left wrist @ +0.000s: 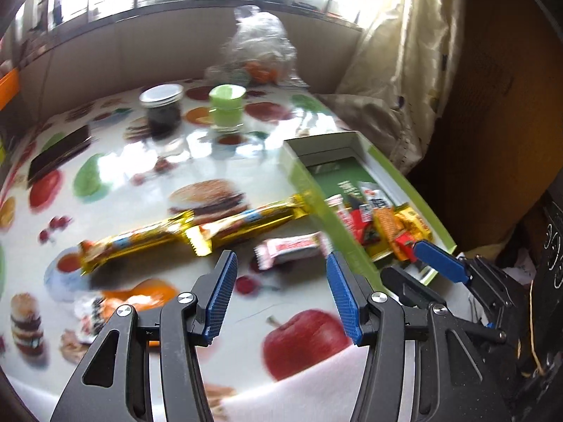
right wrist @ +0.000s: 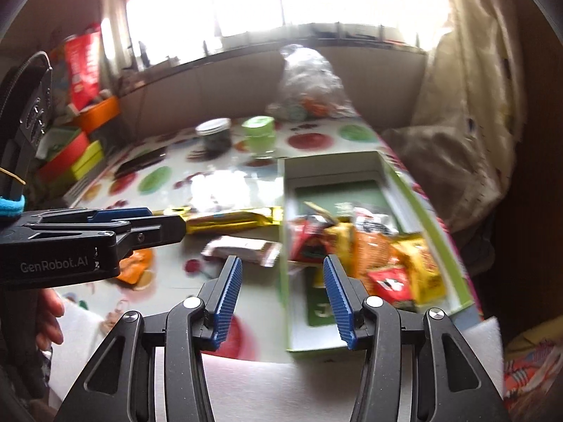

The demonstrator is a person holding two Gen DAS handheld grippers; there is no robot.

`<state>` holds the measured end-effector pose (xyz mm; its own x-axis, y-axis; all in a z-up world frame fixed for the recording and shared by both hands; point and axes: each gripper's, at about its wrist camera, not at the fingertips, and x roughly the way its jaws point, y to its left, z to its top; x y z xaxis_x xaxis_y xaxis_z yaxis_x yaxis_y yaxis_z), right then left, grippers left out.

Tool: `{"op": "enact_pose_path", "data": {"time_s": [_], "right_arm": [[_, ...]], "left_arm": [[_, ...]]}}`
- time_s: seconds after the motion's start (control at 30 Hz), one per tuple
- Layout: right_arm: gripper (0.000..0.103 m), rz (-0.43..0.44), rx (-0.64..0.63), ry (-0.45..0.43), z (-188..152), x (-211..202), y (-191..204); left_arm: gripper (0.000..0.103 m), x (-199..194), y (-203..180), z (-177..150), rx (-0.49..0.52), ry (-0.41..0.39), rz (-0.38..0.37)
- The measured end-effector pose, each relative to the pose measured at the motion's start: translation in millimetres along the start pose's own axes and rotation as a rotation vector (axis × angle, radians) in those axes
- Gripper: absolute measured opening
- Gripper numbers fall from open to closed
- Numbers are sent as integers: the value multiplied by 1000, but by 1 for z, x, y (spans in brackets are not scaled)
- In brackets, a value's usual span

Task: Organize snacks
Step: 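Move both open grippers out of the box toward the orange konjac packet, then lower the right gripper around the orange konjac packet beside the gold wafer bar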

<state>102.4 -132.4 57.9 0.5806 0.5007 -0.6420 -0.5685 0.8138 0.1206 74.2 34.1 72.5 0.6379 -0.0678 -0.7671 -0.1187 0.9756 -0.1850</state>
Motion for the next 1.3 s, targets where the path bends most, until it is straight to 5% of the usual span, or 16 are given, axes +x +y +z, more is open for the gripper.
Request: {"op": "enact_pose_path", "data": {"time_s": [0.57, 1.07, 1.3], "right_arm": [[56, 326, -289, 173, 11, 71, 115], [57, 332, -680, 267, -7, 112, 201], [60, 256, -739, 186, -8, 119, 205]], "left_arm": [[54, -53, 146, -59, -270, -14, 203], [54, -51, 194, -72, -358, -15, 167], [54, -46, 207, -75, -383, -12, 150]]}}
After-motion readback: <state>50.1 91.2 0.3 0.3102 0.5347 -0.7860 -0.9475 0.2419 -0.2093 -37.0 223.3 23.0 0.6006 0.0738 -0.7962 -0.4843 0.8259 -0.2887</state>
